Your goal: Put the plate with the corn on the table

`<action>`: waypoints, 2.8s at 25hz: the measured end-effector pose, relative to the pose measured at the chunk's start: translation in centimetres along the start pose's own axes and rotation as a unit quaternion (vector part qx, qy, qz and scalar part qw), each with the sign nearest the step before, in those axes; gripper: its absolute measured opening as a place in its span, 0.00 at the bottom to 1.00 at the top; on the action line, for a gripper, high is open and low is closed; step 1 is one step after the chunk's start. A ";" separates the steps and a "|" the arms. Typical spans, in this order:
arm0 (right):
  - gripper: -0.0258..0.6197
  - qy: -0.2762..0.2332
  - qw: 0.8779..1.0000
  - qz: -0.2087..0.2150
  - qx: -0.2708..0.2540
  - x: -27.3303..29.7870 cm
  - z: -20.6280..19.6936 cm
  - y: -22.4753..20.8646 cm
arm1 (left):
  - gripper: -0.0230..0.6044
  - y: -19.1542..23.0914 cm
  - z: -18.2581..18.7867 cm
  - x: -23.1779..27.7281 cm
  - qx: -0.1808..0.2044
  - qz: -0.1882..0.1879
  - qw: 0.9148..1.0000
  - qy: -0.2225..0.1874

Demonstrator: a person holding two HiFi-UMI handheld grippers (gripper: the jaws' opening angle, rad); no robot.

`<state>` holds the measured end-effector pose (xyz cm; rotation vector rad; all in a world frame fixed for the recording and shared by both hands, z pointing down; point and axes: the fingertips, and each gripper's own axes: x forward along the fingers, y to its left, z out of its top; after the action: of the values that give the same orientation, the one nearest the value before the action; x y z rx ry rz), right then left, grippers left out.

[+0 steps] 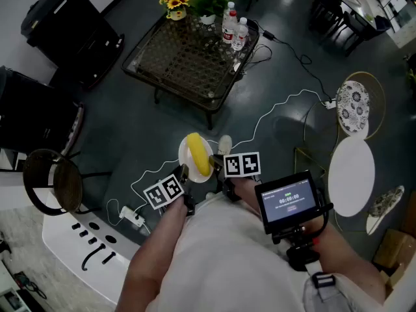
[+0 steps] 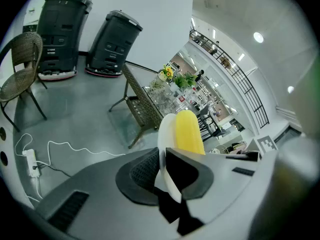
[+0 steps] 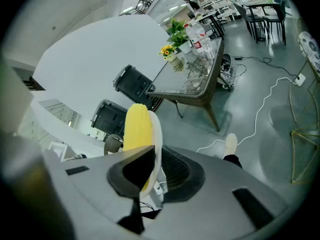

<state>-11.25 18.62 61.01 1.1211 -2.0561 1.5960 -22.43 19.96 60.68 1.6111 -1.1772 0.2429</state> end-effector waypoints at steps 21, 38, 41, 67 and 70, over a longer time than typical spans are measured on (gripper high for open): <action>0.11 0.019 0.998 0.043 -0.043 -3.8 -5.7 2.0 | 0.11 -0.6 -5.4 -5.6 -0.014 0.009 0.999 -0.041; 0.11 0.041 0.996 0.053 -0.062 -4.8 -8.6 2.9 | 0.11 -0.2 -8.0 -7.9 -0.027 0.015 0.998 -0.050; 0.11 0.044 0.995 0.053 -0.068 -4.9 -8.8 3.2 | 0.11 -0.1 -8.2 -8.4 -0.029 0.013 0.998 -0.053; 0.11 0.037 0.995 0.044 -0.078 -4.9 -6.8 3.3 | 0.11 -0.9 -6.8 -7.7 -0.030 0.008 0.998 -0.061; 0.11 0.034 0.996 0.043 -0.077 -4.6 -6.0 3.1 | 0.11 -1.0 -6.2 -7.2 -0.029 0.006 0.998 -0.059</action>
<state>-11.83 26.13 57.91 0.9254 -2.1674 1.4639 -22.75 29.01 57.76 1.5861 -1.2725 0.1216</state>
